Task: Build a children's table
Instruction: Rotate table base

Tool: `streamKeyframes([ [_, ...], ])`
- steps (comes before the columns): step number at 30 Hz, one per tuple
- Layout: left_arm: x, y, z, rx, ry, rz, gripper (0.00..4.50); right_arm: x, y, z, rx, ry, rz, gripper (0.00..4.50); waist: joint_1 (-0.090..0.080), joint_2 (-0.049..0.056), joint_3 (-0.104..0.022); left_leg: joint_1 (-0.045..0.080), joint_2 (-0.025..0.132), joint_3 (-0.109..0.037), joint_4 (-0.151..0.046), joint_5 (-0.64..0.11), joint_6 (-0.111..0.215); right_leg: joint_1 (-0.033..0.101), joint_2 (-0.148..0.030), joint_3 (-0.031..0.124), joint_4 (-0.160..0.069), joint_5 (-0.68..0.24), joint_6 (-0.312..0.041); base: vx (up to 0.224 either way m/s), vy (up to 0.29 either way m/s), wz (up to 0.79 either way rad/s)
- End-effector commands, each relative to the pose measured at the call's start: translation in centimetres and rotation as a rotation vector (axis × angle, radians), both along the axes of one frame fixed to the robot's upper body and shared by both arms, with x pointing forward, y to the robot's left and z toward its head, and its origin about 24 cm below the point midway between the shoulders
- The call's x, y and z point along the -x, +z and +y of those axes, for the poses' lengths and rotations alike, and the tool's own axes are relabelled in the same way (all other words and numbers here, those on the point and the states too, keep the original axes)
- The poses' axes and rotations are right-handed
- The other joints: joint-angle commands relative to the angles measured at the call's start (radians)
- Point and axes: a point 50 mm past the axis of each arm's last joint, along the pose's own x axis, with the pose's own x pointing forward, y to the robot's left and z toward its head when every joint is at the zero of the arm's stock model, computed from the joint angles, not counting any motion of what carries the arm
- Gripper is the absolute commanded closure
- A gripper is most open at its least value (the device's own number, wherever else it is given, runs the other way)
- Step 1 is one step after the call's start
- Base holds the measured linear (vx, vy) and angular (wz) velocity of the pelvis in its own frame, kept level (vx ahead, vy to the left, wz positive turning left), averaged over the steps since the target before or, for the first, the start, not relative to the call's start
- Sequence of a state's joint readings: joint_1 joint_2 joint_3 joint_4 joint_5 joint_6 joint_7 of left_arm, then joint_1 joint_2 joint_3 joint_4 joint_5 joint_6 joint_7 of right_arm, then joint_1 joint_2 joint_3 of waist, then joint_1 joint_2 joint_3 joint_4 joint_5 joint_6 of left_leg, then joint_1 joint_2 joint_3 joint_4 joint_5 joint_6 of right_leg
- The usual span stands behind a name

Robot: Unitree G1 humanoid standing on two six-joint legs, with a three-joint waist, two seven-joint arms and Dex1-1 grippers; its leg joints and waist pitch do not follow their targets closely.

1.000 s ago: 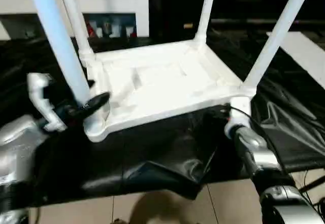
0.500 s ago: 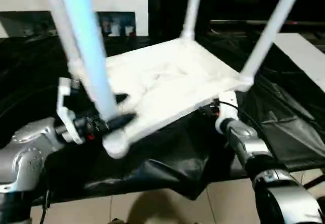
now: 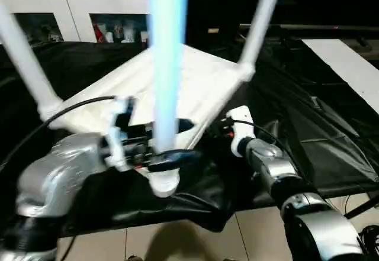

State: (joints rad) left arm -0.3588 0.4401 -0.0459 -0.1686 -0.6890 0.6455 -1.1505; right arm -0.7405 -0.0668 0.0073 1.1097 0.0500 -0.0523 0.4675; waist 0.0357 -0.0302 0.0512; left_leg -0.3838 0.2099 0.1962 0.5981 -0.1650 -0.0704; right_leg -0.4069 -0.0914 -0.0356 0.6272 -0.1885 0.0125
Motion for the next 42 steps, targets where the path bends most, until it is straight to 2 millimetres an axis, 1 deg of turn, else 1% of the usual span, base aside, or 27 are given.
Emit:
streamKeyframes([
  [1, 0.2, -0.1, -1.6, -0.007, -0.078, -0.007, 0.04, -0.3, 1.2, 1.7, -0.038, 0.087, -0.045, 0.87, 0.009, 0.012, -0.067, 0.020, 0.010, -0.003, -0.072, -0.227, -0.020, 0.045, -0.028, 0.026, -0.058, -0.107, -0.236, 0.000, 0.000, 0.00],
  [2, 0.1, -0.2, -1.9, -0.008, -0.087, -0.009, 0.04, -0.3, 1.2, 1.8, -0.039, 0.095, -0.045, 0.87, 0.009, 0.017, -0.069, 0.021, 0.010, -0.004, -0.071, -0.219, -0.018, 0.046, -0.028, 0.026, -0.056, -0.091, -0.241, 0.000, 0.000, 0.00],
  [3, 0.1, -0.2, -2.0, -0.008, -0.088, -0.010, 0.04, -0.3, 1.2, 1.8, -0.039, 0.096, -0.045, 0.87, 0.009, 0.015, -0.069, 0.021, 0.010, -0.002, -0.070, -0.206, -0.012, 0.047, -0.027, 0.026, -0.055, -0.067, -0.247, 0.000, 0.000, 0.00],
  [4, -0.4, -0.2, -3.2, -0.002, -0.110, -0.024, 0.04, -0.2, 1.3, 2.0, -0.042, 0.135, -0.044, 0.87, 0.011, 0.019, -0.069, 0.022, 0.010, -0.002, -0.070, -0.206, -0.009, 0.046, -0.027, 0.025, -0.055, -0.060, -0.253, 0.000, 0.000, 0.00],
  [9, -1.5, -0.3, -4.7, -0.009, -0.091, -0.060, 0.04, -0.1, 1.2, 2.1, -0.038, 0.151, -0.046, 0.87, 0.012, 0.017, -0.067, 0.022, 0.011, -0.004, -0.073, -0.245, -0.015, 0.048, -0.030, 0.025, -0.063, -0.103, -0.254, 0.000, 0.000, 0.00],
  [12, -3.0, -0.6, -5.1, -0.054, 0.000, -0.105, 0.04, -0.4, 1.3, 1.4, -0.028, 0.089, -0.057, 0.87, 0.010, 0.018, -0.070, 0.023, 0.010, -0.005, -0.070, -0.241, -0.012, 0.049, -0.029, 0.025, -0.063, -0.088, -0.251, 0.000, 0.000, 0.00],
  [13, -3.9, -0.8, -5.0, -0.089, 0.059, -0.119, 0.04, -0.6, 1.3, 0.8, -0.024, 0.049, -0.058, 0.87, 0.010, 0.020, -0.071, 0.019, 0.009, -0.007, -0.071, -0.225, -0.012, 0.053, -0.030, 0.024, -0.060, -0.069, -0.253, 0.000, 0.000, 0.00],
  [18, -5.8, -1.3, -4.6, -0.157, 0.206, -0.159, 0.04, -0.9, 1.5, -0.7, -0.015, 0.003, -0.069, 0.87, 0.012, 0.021, -0.074, 0.021, 0.010, -0.005, -0.066, -0.198, 0.011, 0.053, -0.029, 0.023, -0.056, -0.014, -0.276, 0.000, 0.000, 0.00],
  [21, -6.6, -1.4, -4.6, -0.184, 0.277, -0.179, 0.04, -0.9, 1.6, -1.3, -0.016, -0.006, -0.072, 0.87, 0.015, 0.018, -0.068, 0.021, 0.010, -0.007, -0.071, -0.259, 0.003, 0.052, -0.030, 0.022, -0.066, -0.107, -0.258, 0.000, 0.000, 0.00],
  [23, -7.7, -1.4, -4.6, -0.202, 0.380, -0.211, 0.04, -1.0, 1.7, -2.4, -0.006, -0.022, -0.083, 0.87, 0.018, 0.021, -0.069, 0.026, 0.011, -0.007, -0.070, -0.285, -0.008, 0.048, -0.032, 0.023, -0.071, -0.154, -0.247, 0.000, 0.000, 0.00],
  [24, -8.1, -1.2, -4.7, -0.198, 0.415, -0.227, 0.04, -1.0, 1.7, -3.1, -0.004, -0.035, -0.087, 0.87, 0.019, 0.028, -0.068, 0.025, 0.011, -0.008, -0.070, -0.290, -0.014, 0.048, -0.032, 0.024, -0.071, -0.160, -0.244, 0.000, 0.000, 0.00],
  [25, -8.4, -1.1, -4.8, -0.176, 0.434, -0.235, 0.04, -1.0, 1.9, -3.8, -0.003, -0.049, -0.096, 0.87, 0.019, 0.022, -0.069, 0.024, 0.011, -0.008, -0.070, -0.294, -0.014, 0.049, -0.031, 0.023, -0.074, -0.164, -0.240, 0.000, 0.000, 0.00],
  [26, -8.4, -1.1, -4.8, -0.176, 0.434, -0.235, 0.04, -1.0, 1.9, -3.8, -0.003, -0.049, -0.096, 0.87, 0.020, 0.026, -0.069, 0.023, 0.008, -0.009, -0.070, -0.290, -0.013, 0.049, -0.031, 0.023, -0.074, -0.161, -0.240, 0.000, 0.000, 0.00],
  [27, -8.5, -0.9, -4.9, -0.159, 0.440, -0.240, 0.04, -1.0, 2.0, -4.3, -0.002, -0.058, -0.101, 0.87, 0.022, 0.021, -0.070, 0.022, 0.009, -0.007, -0.068, -0.277, -0.008, 0.051, -0.031, 0.023, -0.073, -0.141, -0.244, 0.000, 0.000, 0.00],
  [28, -8.4, -0.8, -5.1, -0.135, 0.443, -0.248, 0.04, -1.0, 2.1, -5.1, 0.001, -0.071, -0.112, 0.87, 0.023, 0.026, -0.071, 0.019, 0.008, -0.008, -0.067, -0.263, -0.001, 0.053, -0.031, 0.022, -0.073, -0.119, -0.250, 0.000, 0.000, 0.00],
  [30, -8.1, -0.8, -5.1, -0.110, 0.413, -0.250, 0.04, -0.8, 2.2, -5.8, -0.002, -0.074, -0.124, 0.87, 0.025, 0.023, -0.075, 0.017, 0.008, -0.007, -0.062, -0.230, 0.016, 0.056, -0.032, 0.021, -0.065, -0.070, -0.267, 0.000, 0.000, 0.00],
  [31, -7.5, -0.9, -5.1, -0.093, 0.363, -0.248, 0.04, -0.6, 2.3, -6.5, -0.010, -0.062, -0.134, 0.87, 0.028, 0.030, -0.074, 0.015, 0.007, -0.007, -0.062, -0.214, 0.032, 0.058, -0.031, 0.020, -0.066, -0.043, -0.273, 0.000, 0.000, 0.00],
  [33, -6.5, -1.6, -4.7, -0.111, 0.275, -0.234, 0.04, -0.2, 2.7, -7.2, -0.009, -0.025, -0.156, 0.87, 0.029, 0.027, -0.078, 0.012, 0.007, -0.005, -0.058, -0.184, 0.055, 0.060, -0.030, 0.019, -0.059, -0.002, -0.288, 0.000, 0.000, 0.00],
  [34, -6.5, -1.6, -4.7, -0.111, 0.275, -0.234, 0.04, -0.2, 2.7, -7.2, -0.009, -0.025, -0.156, 0.87, 0.030, 0.041, -0.077, 0.015, 0.009, -0.005, -0.058, -0.180, 0.064, 0.056, -0.028, 0.017, -0.060, 0.006, -0.293, 0.000, 0.000, 0.00],
  [35, -6.5, -1.6, -4.7, -0.111, 0.275, -0.234, 0.04, -0.2, 2.7, -7.2, -0.009, -0.025, -0.156, 0.87, 0.026, 0.039, -0.076, 0.016, 0.009, -0.004, -0.058, -0.190, 0.065, 0.055, -0.025, 0.016, -0.060, -0.003, -0.302, 0.000, 0.000, 0.00],
  [36, -6.0, -2.2, -4.0, -0.157, 0.210, -0.216, 0.04, 0.3, 2.9, -7.6, 0.007, 0.021, -0.168, 0.87, 0.027, 0.046, -0.075, 0.016, 0.009, -0.004, -0.058, -0.200, 0.062, 0.054, -0.026, 0.015, -0.060, -0.018, -0.304, 0.000, 0.000, 0.00],
  [37, -5.7, -3.1, -3.2, -0.225, 0.167, -0.205, 0.04, 0.8, 3.1, -8.1, 0.018, 0.082, -0.164, 0.87, 0.027, 0.053, -0.070, 0.018, 0.009, -0.004, -0.062, -0.232, 0.063, 0.054, -0.021, 0.015, -0.069, -0.052, -0.290, 0.000, 0.000, 0.00],
  [38, -5.7, -3.2, -3.1, -0.232, 0.167, -0.206, 0.04, 0.9, 3.1, -8.1, 0.021, 0.087, -0.164, 0.87, 0.031, 0.052, -0.071, 0.020, 0.011, -0.005, -0.062, -0.241, 0.059, 0.054, -0.022, 0.014, -0.066, -0.062, -0.286, 0.000, 0.000, 0.00],
  [39, -5.9, -4.3, -2.0, -0.334, 0.162, -0.209, 0.04, 1.7, 3.4, -8.5, 0.054, 0.169, -0.165, 0.87, 0.030, 0.055, -0.066, 0.021, 0.009, -0.005, -0.067, -0.267, 0.057, 0.053, -0.017, 0.014, -0.077, -0.096, -0.268, 0.000, 0.000, 0.00],
  [40, -6.2, -5.0, -1.2, -0.408, 0.164, -0.214, 0.04, 2.3, 3.5, -8.8, 0.079, 0.228, -0.162, 0.87, 0.031, 0.059, -0.068, 0.021, 0.008, -0.006, -0.065, -0.275, 0.049, 0.053, -0.022, 0.016, -0.074, -0.125, -0.261, 0.000, 0.000, 0.00],
  [41, -6.7, -5.8, -0.5, -0.488, 0.184, -0.224, 0.04, 2.8, 3.8, -9.0, 0.102, 0.276, -0.155, 0.87, 0.033, 0.074, -0.067, 0.024, 0.008, -0.007, -0.065, -0.290, 0.039, 0.049, -0.023, 0.017, -0.077, -0.158, -0.248, 0.000, 0.000, 0.00],
  [42, -6.7, -5.8, -0.5, -0.488, 0.184, -0.224, 0.04, 2.8, 3.8, -9.0, 0.102, 0.276, -0.155, 0.87, 0.031, 0.068, -0.063, 0.025, 0.006, -0.005, -0.067, -0.303, 0.041, 0.048, -0.019, 0.017, -0.088, -0.183, -0.234, 0.000, 0.000, 0.00],
])
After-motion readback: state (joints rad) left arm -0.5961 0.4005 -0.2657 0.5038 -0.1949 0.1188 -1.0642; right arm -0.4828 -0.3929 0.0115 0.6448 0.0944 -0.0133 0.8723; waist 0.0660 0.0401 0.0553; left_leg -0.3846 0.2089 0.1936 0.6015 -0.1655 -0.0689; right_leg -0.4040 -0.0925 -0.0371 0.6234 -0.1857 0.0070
